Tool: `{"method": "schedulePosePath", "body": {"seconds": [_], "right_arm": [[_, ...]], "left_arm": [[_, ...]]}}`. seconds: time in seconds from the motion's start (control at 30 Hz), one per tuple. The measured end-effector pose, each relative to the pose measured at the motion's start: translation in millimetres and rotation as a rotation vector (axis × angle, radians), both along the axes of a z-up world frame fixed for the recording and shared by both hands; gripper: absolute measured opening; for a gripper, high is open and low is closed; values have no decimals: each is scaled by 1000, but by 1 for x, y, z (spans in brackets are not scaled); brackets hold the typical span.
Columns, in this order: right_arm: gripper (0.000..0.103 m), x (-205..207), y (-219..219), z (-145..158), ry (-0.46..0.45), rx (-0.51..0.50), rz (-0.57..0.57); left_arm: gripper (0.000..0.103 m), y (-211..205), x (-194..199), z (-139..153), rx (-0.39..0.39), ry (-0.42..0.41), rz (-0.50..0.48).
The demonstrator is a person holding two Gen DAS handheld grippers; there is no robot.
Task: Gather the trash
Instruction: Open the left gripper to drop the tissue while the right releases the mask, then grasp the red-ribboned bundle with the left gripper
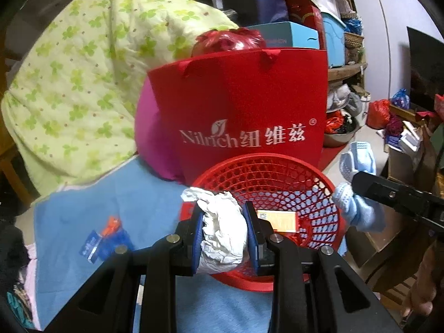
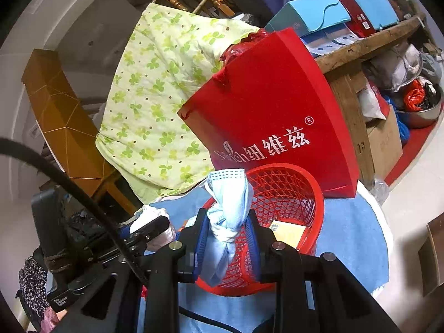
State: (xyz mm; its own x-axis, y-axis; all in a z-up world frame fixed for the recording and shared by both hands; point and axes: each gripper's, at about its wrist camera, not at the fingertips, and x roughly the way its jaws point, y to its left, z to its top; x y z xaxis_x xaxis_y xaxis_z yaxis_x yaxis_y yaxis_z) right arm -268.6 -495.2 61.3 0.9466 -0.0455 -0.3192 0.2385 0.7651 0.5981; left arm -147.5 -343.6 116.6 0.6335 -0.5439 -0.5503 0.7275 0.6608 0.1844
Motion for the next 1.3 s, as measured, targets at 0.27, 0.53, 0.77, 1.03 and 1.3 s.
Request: {"method": "schedulePosePath", "body": {"seconds": [0.27,0.53,0.77,1.03,1.3], "right_arm": [[29,2,-8,-5,15,8,-19],[29,18,-14,-14,51,12,-22],[55,36,-23,-34,110,85,-38],[67,17,-3,-18,42,1,-53],[67,20,60,33,-75,-150,108]], "left_arm": [[29,-2,7,-3,-44,52,-56],[31,-9,20,-15,-72,137,-122],[74,-12,25,-25,-65,108,-108],[75,49,27,-26,-25,16,17],[76,198,62,-58,-15,36,349]]}}
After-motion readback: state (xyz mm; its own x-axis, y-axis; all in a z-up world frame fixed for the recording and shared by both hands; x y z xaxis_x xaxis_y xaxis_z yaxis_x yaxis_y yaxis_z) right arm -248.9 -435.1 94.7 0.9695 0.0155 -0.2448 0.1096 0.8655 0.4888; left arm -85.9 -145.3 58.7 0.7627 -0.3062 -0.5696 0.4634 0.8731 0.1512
